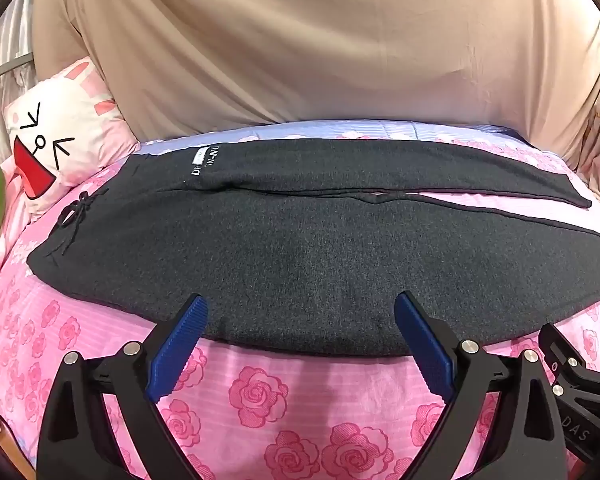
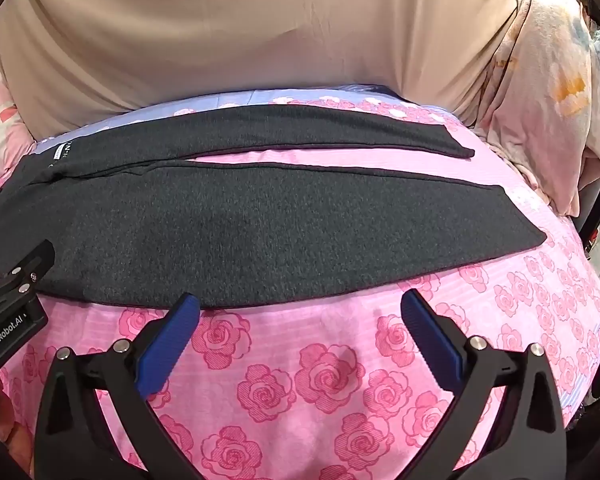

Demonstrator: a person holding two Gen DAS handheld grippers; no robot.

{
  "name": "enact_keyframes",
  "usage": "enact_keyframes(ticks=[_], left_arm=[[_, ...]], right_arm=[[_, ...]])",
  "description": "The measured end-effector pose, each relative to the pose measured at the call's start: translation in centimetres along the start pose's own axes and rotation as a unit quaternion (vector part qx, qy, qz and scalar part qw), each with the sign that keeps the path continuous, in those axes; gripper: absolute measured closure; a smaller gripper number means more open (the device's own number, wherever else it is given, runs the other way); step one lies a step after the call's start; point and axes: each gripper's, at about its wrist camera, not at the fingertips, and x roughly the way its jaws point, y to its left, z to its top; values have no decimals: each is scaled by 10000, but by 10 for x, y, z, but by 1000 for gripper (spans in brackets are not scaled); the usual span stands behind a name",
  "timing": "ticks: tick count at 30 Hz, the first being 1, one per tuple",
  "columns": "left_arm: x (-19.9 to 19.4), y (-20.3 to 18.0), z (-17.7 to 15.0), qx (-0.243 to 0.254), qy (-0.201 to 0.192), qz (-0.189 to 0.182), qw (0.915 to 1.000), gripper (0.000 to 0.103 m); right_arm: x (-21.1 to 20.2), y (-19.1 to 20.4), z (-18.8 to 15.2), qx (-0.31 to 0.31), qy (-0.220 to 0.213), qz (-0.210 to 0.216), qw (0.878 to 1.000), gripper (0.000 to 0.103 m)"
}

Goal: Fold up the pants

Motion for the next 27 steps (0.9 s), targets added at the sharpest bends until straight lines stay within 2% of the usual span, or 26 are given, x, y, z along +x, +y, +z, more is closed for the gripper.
enact_keyframes(ticks=[27], left_arm=[[0,-2,1,35,73,54,10000,10]], right_arm=[[3,-1,0,-22,35,-6,10000,5]])
